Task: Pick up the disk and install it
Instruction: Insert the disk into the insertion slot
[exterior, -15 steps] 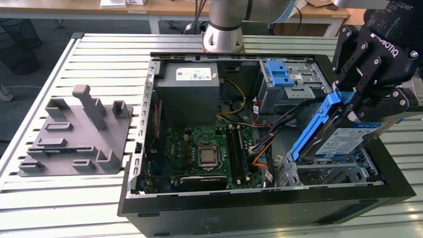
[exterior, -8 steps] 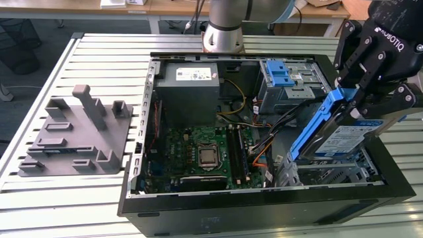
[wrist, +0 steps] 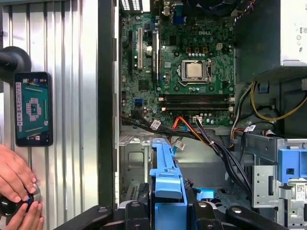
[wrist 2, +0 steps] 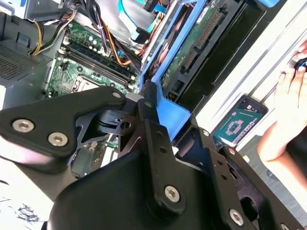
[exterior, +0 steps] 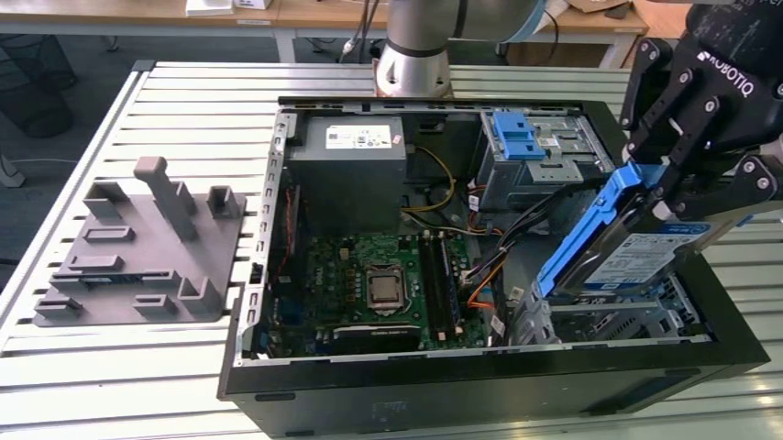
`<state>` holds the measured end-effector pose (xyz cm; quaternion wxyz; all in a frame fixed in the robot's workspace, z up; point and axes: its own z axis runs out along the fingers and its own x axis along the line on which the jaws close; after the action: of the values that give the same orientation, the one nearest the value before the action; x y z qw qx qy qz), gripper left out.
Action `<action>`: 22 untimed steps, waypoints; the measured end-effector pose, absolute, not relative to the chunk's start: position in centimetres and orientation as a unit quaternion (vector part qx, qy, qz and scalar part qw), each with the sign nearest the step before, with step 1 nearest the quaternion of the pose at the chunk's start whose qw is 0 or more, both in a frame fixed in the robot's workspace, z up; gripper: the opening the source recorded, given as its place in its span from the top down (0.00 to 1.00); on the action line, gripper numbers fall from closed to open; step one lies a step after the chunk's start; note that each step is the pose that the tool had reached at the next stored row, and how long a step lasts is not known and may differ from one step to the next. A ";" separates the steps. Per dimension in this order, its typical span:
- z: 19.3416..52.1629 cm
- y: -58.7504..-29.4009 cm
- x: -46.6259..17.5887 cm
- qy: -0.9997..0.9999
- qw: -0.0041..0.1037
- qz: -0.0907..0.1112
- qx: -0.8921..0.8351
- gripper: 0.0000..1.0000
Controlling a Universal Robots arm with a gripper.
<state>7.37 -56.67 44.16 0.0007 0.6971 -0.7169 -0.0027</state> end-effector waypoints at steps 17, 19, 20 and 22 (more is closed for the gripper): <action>44.5 -56.6 7.4 -0.717 -0.003 0.001 0.698 0.63; 44.5 -56.6 7.4 -0.716 -0.007 0.005 0.698 0.63; 44.4 -56.6 7.4 -0.716 -0.008 0.006 0.698 0.63; 44.3 -56.6 7.4 -0.716 -0.009 0.007 0.698 0.63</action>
<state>7.41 -56.63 44.34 -0.0088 0.6977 -0.7163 0.0065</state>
